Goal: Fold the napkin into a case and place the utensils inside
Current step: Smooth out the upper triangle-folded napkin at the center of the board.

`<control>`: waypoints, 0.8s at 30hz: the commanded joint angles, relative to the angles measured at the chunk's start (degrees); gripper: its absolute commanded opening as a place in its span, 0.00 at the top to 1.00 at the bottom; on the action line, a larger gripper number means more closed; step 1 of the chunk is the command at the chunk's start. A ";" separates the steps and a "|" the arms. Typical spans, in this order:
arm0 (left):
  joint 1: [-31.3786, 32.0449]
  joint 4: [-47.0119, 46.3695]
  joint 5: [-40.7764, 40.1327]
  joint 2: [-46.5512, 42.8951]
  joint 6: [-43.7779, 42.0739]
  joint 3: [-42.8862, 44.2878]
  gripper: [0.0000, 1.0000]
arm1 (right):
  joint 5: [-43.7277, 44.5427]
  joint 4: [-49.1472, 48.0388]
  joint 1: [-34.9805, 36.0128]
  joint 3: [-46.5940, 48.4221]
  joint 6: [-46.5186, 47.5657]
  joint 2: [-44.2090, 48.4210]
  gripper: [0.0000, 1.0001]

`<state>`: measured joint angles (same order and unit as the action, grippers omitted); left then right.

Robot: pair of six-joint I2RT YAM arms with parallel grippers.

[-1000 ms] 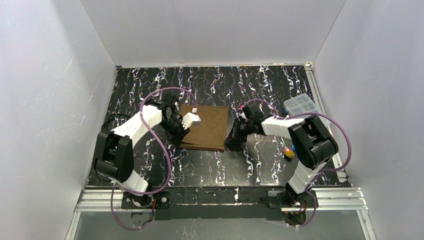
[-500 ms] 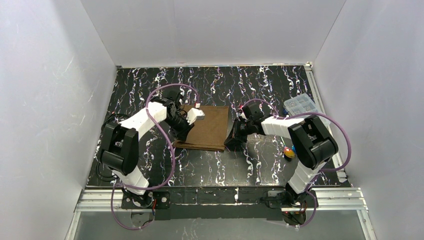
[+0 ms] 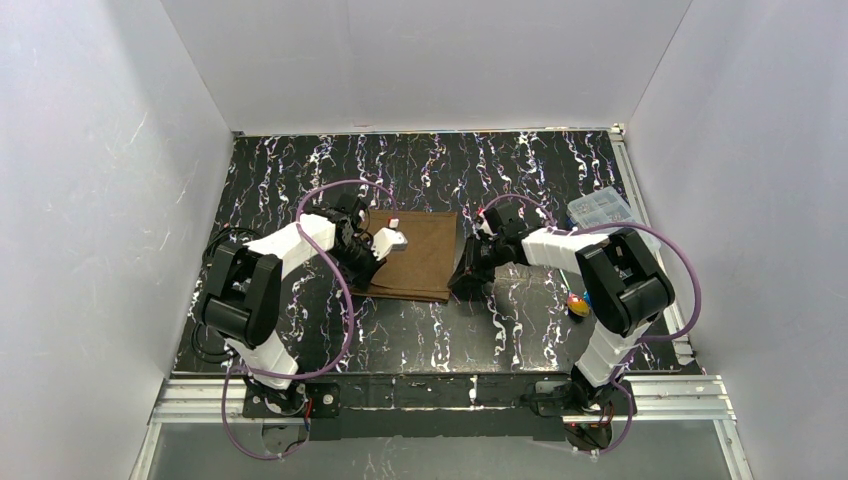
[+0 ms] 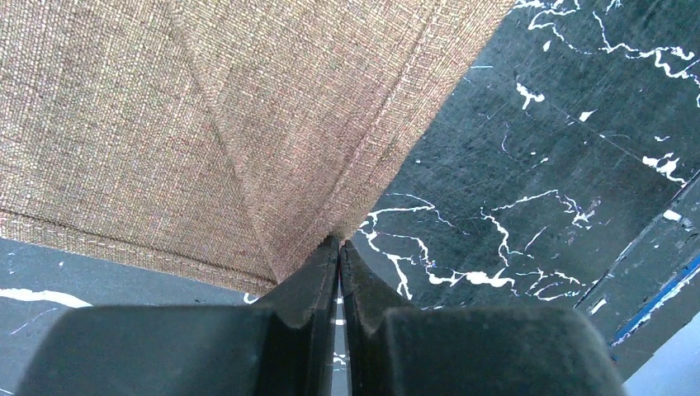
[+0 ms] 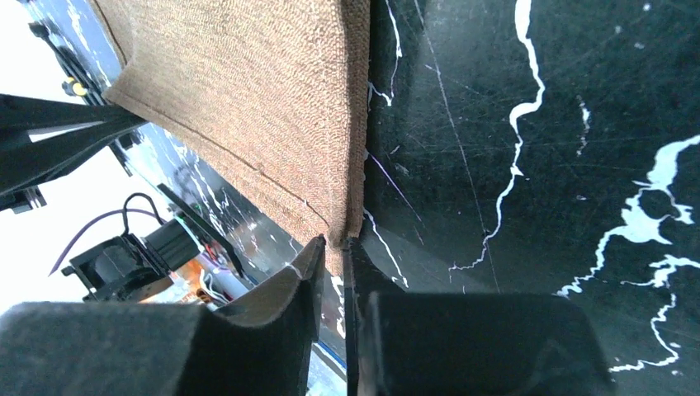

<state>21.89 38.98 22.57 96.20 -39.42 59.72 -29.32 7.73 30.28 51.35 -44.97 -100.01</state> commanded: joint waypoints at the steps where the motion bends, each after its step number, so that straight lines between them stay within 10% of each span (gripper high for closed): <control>1: 0.39 -0.75 0.10 -0.77 -0.71 -1.13 0.96 | -1.51 4.81 -0.87 3.41 3.24 -0.19 0.68; 9: 0.72 2.08 1.49 -3.63 -2.39 -2.45 0.89 | -2.53 15.09 -2.74 13.21 8.04 0.82 0.50; 15: 0.80 6.53 3.14 -7.45 -3.89 -0.69 0.65 | -3.57 6.34 -2.75 18.39 1.84 -1.68 0.76; 24: 0.83 9.73 7.16 -14.36 -4.22 6.13 0.64 | -5.22 -10.70 -2.73 19.80 -5.88 -11.86 0.90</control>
<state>22.37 46.15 25.06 84.75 -43.00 61.43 -33.32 7.27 27.62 70.91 -45.95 -109.58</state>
